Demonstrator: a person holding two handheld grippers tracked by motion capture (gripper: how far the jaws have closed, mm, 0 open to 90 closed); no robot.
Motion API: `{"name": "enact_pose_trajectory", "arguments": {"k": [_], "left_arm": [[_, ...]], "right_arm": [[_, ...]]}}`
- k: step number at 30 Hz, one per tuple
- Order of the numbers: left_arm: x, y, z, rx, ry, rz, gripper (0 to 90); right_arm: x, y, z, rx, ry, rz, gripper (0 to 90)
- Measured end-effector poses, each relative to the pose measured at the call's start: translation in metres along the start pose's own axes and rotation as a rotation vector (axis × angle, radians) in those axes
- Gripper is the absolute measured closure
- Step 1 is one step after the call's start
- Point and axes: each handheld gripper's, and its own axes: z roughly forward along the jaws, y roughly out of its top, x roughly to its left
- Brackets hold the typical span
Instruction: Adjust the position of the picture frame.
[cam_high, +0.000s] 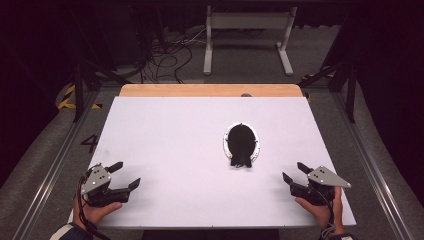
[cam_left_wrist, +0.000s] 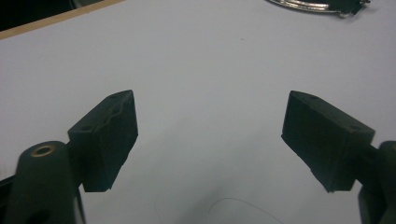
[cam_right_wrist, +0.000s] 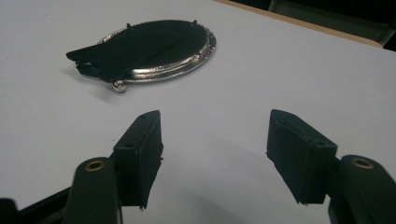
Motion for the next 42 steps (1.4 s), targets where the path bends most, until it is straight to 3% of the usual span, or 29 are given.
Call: {"name": "enact_pose_trajectory", "arguments": {"k": [4, 5, 8, 12, 14, 15, 21, 25, 26, 29, 40, 42], "left_arm": [[-0.002, 0.0, 0.002, 0.015, 0.002, 0.019, 22.6], [-0.003, -0.001, 0.001, 0.021, -0.01, 0.02, 27.9], [-0.003, -0.002, 0.001, 0.039, -0.003, 0.021, 32.1], [-0.004, -0.004, 0.0, 0.064, -0.023, 0.026, 51.9], [-0.004, -0.004, 0.0, 0.077, -0.029, 0.034, 55.9], [-0.004, -0.003, 0.001, 0.079, -0.04, 0.032, 63.3], [0.0, 0.006, 0.012, 0.082, -0.094, 0.027, 88.8], [0.0, 0.014, 0.028, 0.109, -0.124, 0.047, 90.0], [-0.001, 0.018, 0.035, 0.123, -0.127, 0.043, 90.0], [-0.002, 0.022, 0.045, 0.141, -0.131, 0.052, 90.0], [-0.01, 0.039, 0.081, 0.156, -0.198, 0.082, 90.0], [-0.012, 0.042, 0.087, 0.166, -0.21, 0.081, 90.0]], "right_arm": [[0.0, -0.001, 0.004, 0.033, -0.02, -0.003, 41.3], [0.0, -0.001, 0.004, 0.038, -0.017, 0.006, 45.2], [0.0, 0.0, 0.005, 0.049, -0.016, 0.005, 51.1], [-0.002, 0.005, 0.012, 0.069, -0.007, 0.017, 62.6], [-0.003, 0.007, 0.014, 0.07, -0.003, 0.021, 67.6], [-0.005, 0.009, 0.017, 0.072, 0.001, 0.024, 70.8], [-0.018, 0.02, 0.041, 0.111, 0.015, 0.104, 87.4], [-0.025, 0.028, 0.05, 0.105, 0.016, 0.123, 90.0], [-0.026, 0.034, 0.06, 0.11, 0.026, 0.136, 90.0], [-0.024, 0.044, 0.074, 0.121, 0.035, 0.108, 90.0], [-0.025, 0.074, 0.12, 0.129, 0.05, 0.141, 90.0], [-0.029, 0.075, 0.129, 0.143, 0.061, 0.184, 90.0]]}}
